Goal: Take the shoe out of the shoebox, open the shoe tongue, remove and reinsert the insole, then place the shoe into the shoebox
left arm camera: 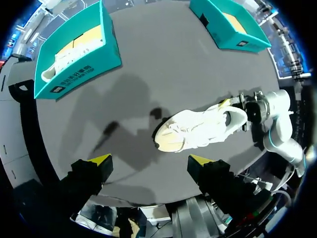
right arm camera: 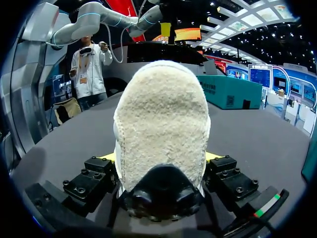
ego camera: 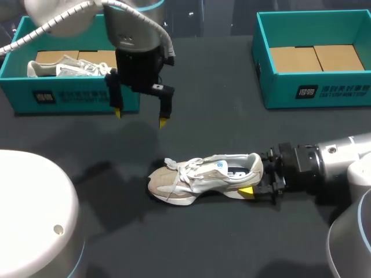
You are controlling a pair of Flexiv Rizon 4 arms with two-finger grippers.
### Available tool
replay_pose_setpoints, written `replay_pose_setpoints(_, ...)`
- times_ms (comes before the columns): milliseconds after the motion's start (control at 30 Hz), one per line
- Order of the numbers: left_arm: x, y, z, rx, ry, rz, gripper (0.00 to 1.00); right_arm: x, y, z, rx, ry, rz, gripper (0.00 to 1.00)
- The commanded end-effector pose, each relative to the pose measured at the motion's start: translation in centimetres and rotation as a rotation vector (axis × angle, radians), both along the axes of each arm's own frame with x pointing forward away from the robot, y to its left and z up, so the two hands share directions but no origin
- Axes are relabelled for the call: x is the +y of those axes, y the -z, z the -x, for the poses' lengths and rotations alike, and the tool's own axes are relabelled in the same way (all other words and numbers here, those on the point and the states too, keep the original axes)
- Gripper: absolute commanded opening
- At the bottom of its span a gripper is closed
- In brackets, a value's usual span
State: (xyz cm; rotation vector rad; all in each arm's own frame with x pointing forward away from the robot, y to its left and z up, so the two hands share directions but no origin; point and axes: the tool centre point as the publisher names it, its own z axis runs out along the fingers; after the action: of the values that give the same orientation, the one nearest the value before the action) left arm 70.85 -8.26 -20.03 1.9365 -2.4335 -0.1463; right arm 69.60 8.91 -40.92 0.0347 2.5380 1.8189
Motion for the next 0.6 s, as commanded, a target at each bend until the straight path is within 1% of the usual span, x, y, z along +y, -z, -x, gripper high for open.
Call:
replay_pose_setpoints(33,-3.9,1.1,2.0,-0.028,-0.138,-0.081,1.0,-0.1,-0.1,0.1,0.0,0.002,0.003,0.0)
replay_pose_setpoints(133,-5.3,1.8,3.2,-0.014,-0.137,-0.093,1.0,-0.1,-0.1,0.1,0.0,0.002,0.003,0.0)
replay_pose_setpoints(200,-6.6,2.4,3.3,0.01,-0.175,-0.103,1.0,-0.1,-0.1,0.1,0.0,0.002,0.003,0.0)
replay_pose_setpoints(600,-6.6,2.4,3.3,0.01,-0.175,-0.103,1.0,-0.1,-0.1,0.1,0.0,0.002,0.003,0.0)
